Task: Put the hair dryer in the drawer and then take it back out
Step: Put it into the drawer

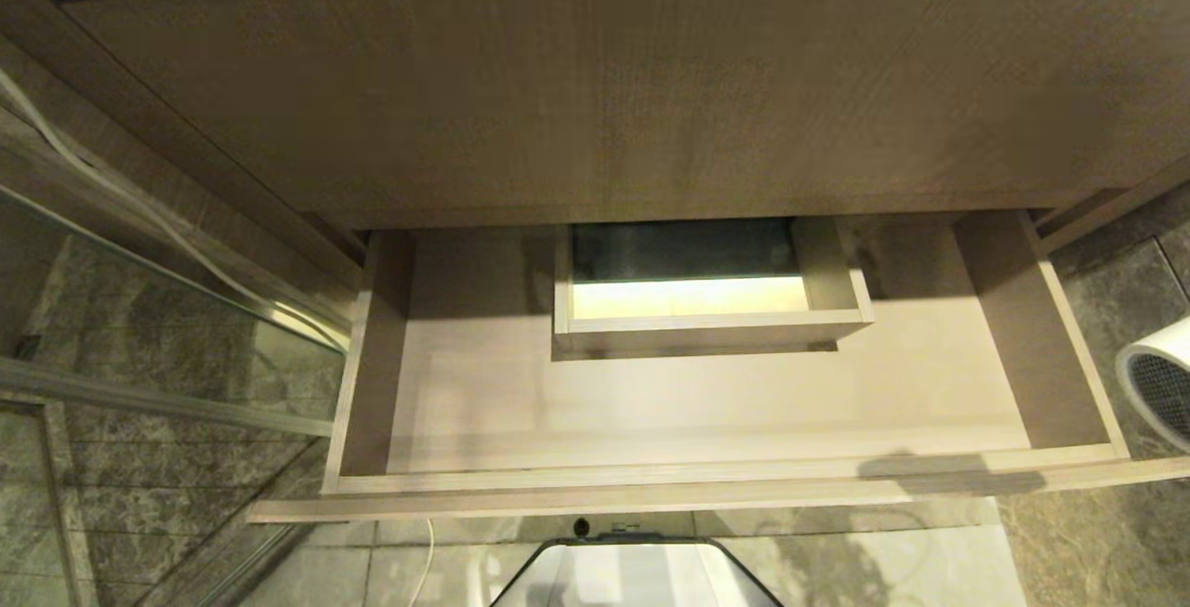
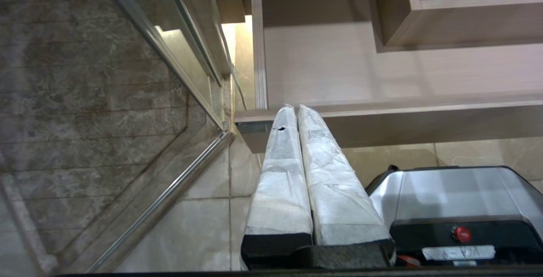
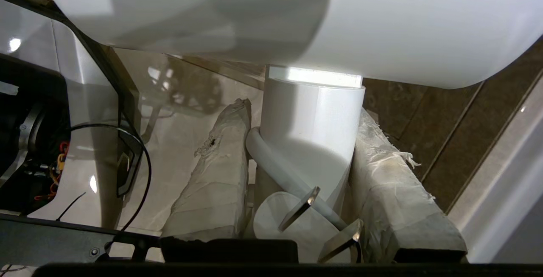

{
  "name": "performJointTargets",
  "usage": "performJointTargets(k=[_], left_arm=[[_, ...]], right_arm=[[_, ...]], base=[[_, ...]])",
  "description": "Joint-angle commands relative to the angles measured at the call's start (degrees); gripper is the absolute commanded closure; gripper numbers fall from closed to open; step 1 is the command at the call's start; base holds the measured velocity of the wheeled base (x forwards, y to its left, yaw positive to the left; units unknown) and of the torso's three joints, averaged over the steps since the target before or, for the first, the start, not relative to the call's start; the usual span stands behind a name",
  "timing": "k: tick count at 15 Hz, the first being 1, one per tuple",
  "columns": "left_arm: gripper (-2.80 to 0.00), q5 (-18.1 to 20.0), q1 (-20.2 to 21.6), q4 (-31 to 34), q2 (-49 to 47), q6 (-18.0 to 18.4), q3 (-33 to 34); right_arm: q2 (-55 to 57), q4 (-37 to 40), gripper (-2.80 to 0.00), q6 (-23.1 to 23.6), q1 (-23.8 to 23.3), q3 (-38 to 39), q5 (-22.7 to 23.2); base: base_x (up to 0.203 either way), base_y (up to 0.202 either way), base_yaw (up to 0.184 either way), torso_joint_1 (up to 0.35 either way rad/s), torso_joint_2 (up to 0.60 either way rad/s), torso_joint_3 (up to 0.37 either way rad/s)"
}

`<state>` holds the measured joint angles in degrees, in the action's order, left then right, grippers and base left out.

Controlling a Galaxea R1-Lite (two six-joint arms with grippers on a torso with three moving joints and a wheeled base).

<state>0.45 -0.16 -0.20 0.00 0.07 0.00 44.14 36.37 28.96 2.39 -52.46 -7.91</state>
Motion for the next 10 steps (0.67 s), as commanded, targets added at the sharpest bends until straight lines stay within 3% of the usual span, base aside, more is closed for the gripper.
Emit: performJointTargets(k=[1,5,10], left_arm=[[0.00,0.0,0.0,0.0,0.0,0.0,0.0],[0.00,0.0,0.1,0.0,0.0,0.0,0.1],[0.00,0.0,0.0,0.0,0.0,0.0,0.1]], right_arm=[[2.6,-0.7,0.00,-0.2,-0.1,0.0,-0.3],[5.6,-1.9,0.00,-2.3,0.0,-1.2,-1.3],[9.7,-1.9,0.00,-2.8,-0.8,-2.5,-1.3]], base=[[0.000,0.000,0.000,-0.298,0.48,0.127],[0.000,0.000,0.000,-0.221,0.37,0.189],[0.000,0.000,0.000,-0.062,0.35,0.278]])
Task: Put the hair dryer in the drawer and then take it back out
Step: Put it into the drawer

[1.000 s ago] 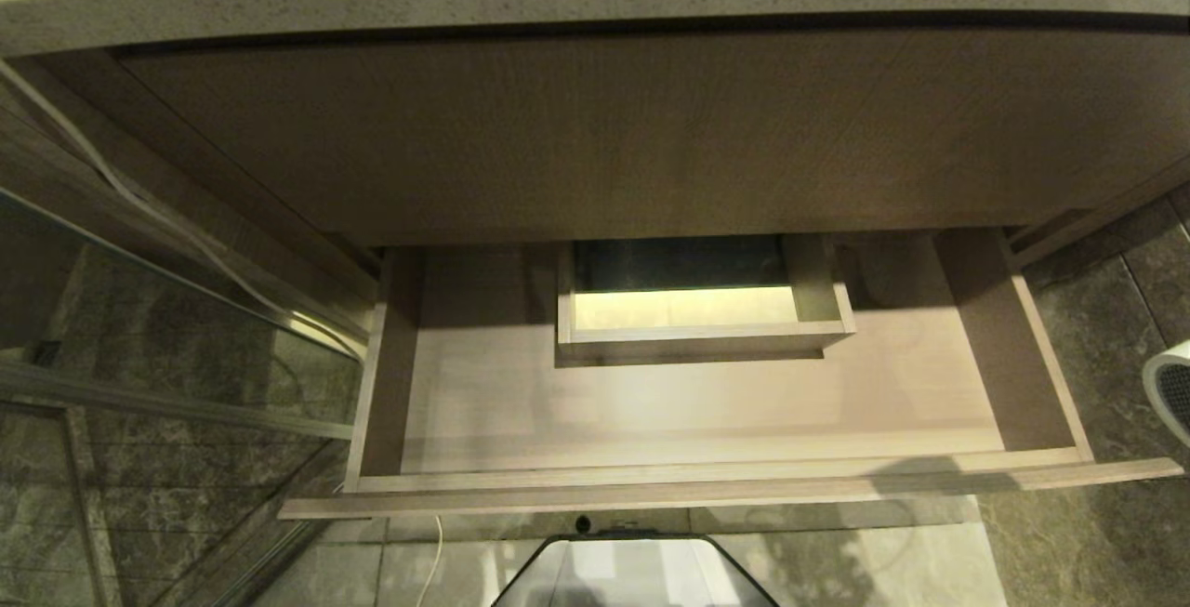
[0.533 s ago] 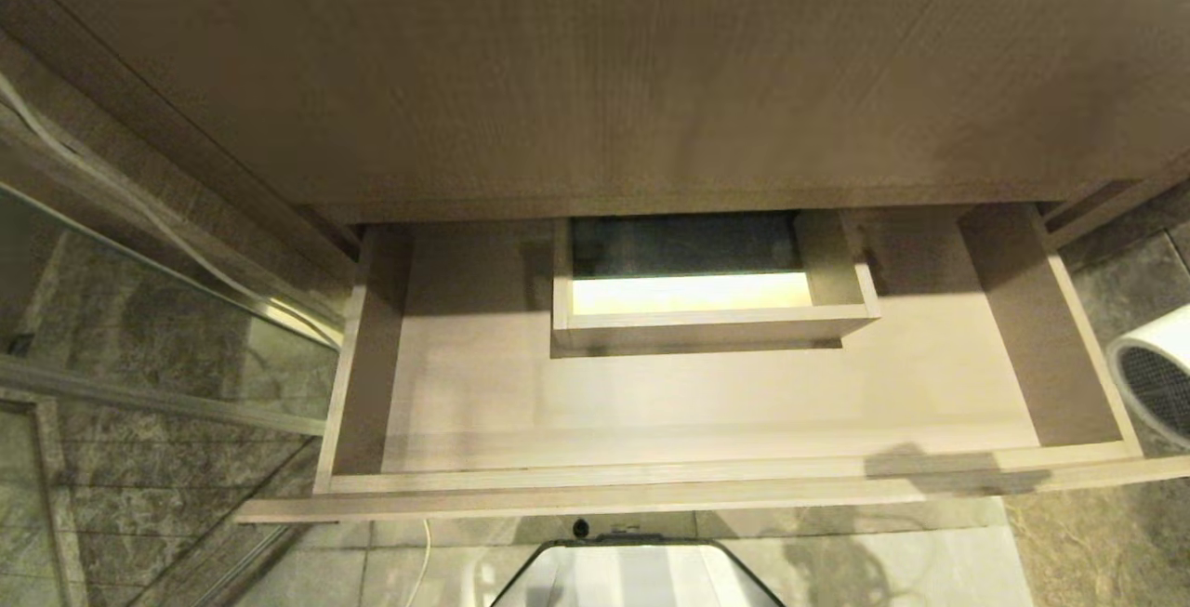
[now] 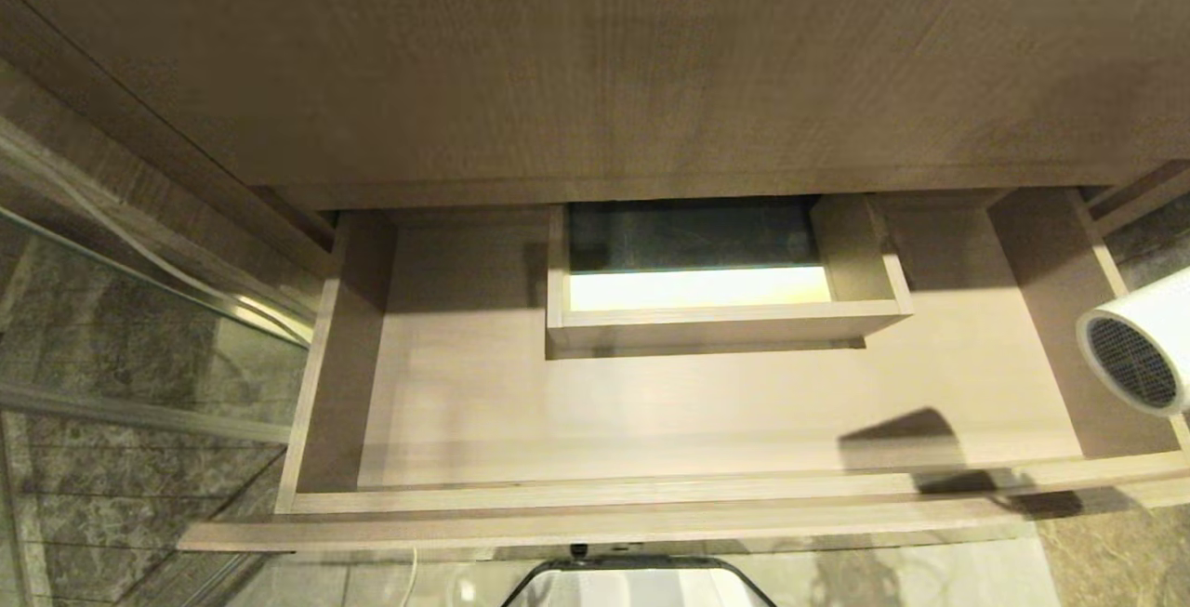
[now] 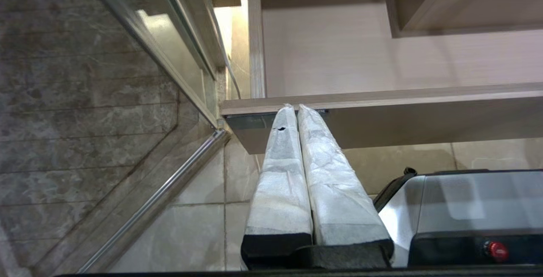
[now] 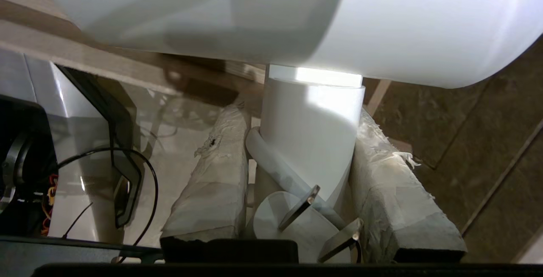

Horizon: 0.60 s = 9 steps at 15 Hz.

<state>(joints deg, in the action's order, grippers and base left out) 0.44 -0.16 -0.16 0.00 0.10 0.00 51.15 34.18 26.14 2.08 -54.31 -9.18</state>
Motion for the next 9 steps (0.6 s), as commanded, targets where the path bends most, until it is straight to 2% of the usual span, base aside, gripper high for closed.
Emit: performJointTargets(k=[1,5,9], left_arm=[[0.00,0.0,0.0,0.0,0.0,0.0,0.0],[0.00,0.0,0.0,0.0,0.0,0.0,0.1],[0.00,0.0,0.1,0.0,0.0,0.0,0.1]], right_arm=[[4.7,0.3,0.00,-0.1,-1.5,-1.2,-0.1],[17.1,0.6,0.00,-0.5,-7.4,-4.6,1.5],[35.0,0.8,0.00,-0.8,-11.9,-12.9,8.5]], base=[[0.000,0.000,0.000,-0.093,0.34,0.275],[0.000,0.000,0.000,0.001,0.27,0.259],[0.000,0.000,0.000,0.052,0.11,0.136]])
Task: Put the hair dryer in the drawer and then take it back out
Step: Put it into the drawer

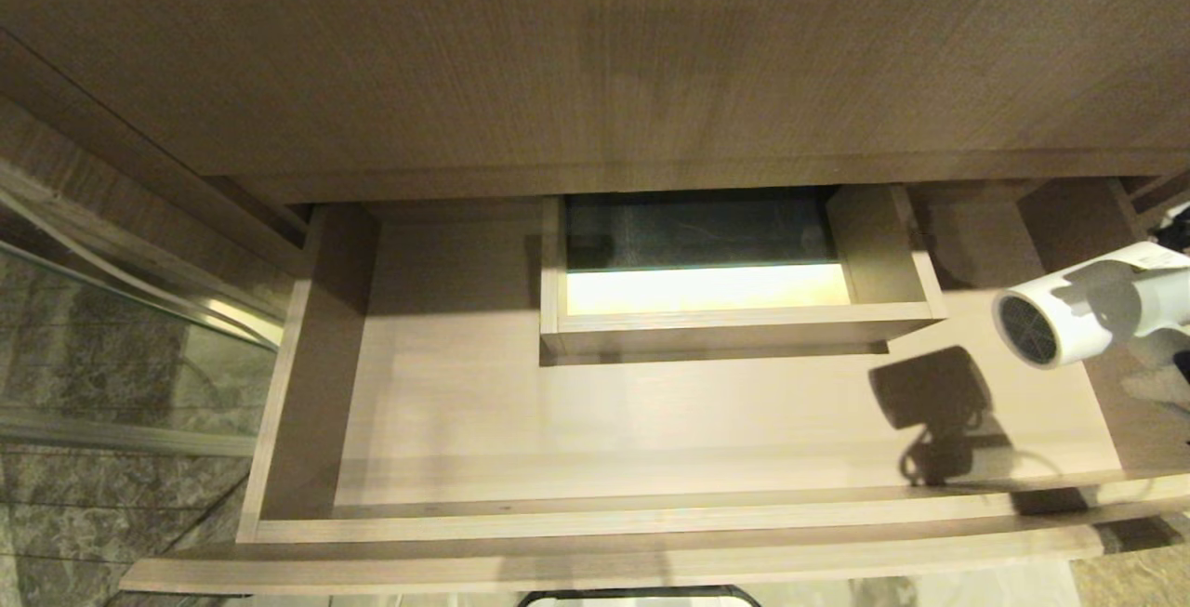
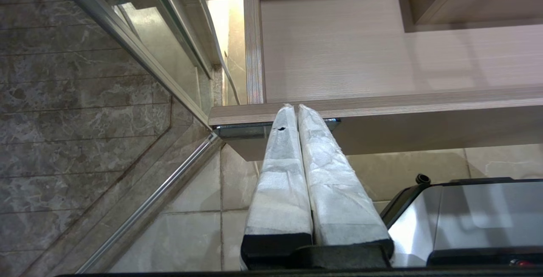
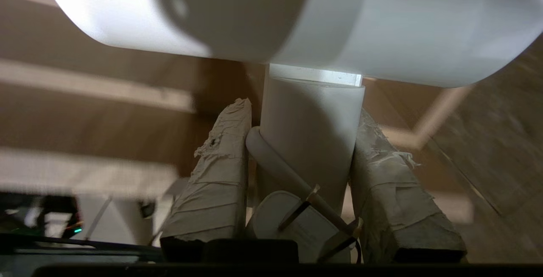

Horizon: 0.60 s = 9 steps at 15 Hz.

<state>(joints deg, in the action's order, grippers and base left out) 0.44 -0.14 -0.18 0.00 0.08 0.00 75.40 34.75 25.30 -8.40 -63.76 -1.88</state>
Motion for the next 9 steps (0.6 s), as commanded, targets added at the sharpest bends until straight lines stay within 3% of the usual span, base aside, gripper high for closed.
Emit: performJointTargets(k=[1,5,9], left_arm=[[0.00,0.0,0.0,0.0,0.0,0.0,0.1],[0.00,0.0,0.0,0.0,0.0,0.0,0.1],[0.00,0.0,0.0,0.0,0.0,0.0,0.1]], right_arm=[[14.9,0.1,0.00,-0.4,-2.0,-6.2,2.0],[28.9,-1.2,0.00,-3.7,-4.7,-20.1,2.9],[39.8,-4.0,0.00,-4.6,-6.1,-28.4,-0.2]], base=[[0.000,0.000,0.000,0.022,0.05,0.046],[0.000,0.000,0.000,0.014,0.01,0.039],[0.000,0.000,0.000,0.007,0.00,0.030]])
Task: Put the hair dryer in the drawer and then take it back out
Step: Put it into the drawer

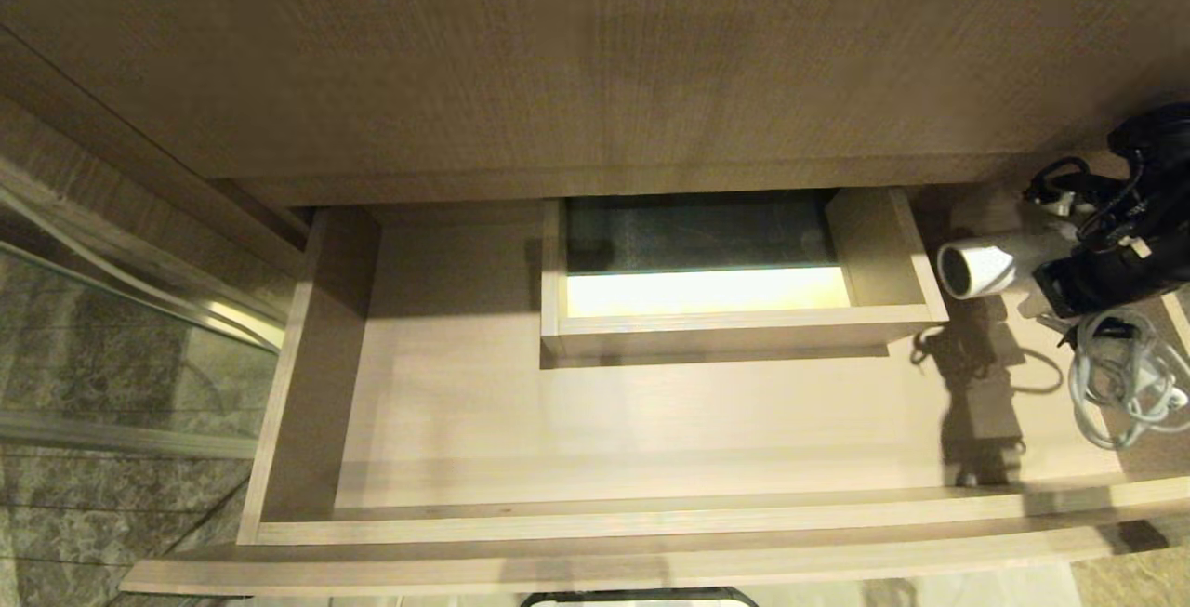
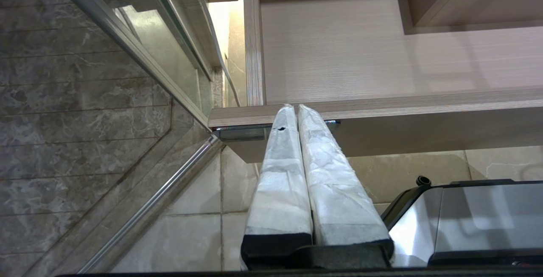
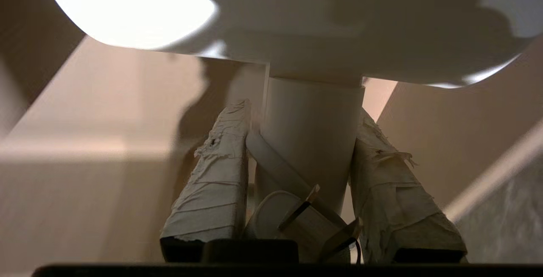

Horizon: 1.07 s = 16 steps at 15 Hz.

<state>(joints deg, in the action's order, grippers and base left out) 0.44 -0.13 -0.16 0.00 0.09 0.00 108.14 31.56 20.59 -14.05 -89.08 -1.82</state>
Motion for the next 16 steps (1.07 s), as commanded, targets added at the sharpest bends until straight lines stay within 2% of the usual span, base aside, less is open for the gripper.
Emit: performJointTargets(k=[1,4,5,7,10,16], left_arm=[[0.00,0.0,0.0,0.0,0.0,0.0,0.1],[0.00,0.0,0.0,0.0,0.0,0.0,0.0],[0.00,0.0,0.0,0.0,0.0,0.0,0.1],[0.00,0.0,0.0,0.0,0.0,0.0,0.1],[0.00,0.0,0.0,0.0,0.0,0.0,0.0],[0.00,0.0,0.0,0.0,0.0,0.0,0.1]], right_arm=[[9.4,-2.0,0.00,0.1,-0.6,-4.9,-0.5],[16.1,-5.8,0.00,0.0,-0.7,-10.2,-0.6],[17.5,-9.5,-2.80,0.1,-0.7,-10.8,-0.6],[18.1,-14.6,-2.80,1.4,-0.7,-10.8,-0.6],[12.5,-13.8,-2.80,2.1,-0.8,-8.1,-0.9],[-11.0,-8.6,-2.80,2.1,-0.8,11.6,0.0]], base=[[0.000,0.000,0.000,0.000,0.00,0.000],[0.000,0.000,0.000,0.000,0.00,0.000],[0.000,0.000,0.000,0.000,0.00,0.000],[0.000,0.000,0.000,0.000,0.00,0.000],[0.000,0.000,0.000,0.000,0.00,0.000],[0.000,0.000,0.000,0.000,0.00,0.000]])
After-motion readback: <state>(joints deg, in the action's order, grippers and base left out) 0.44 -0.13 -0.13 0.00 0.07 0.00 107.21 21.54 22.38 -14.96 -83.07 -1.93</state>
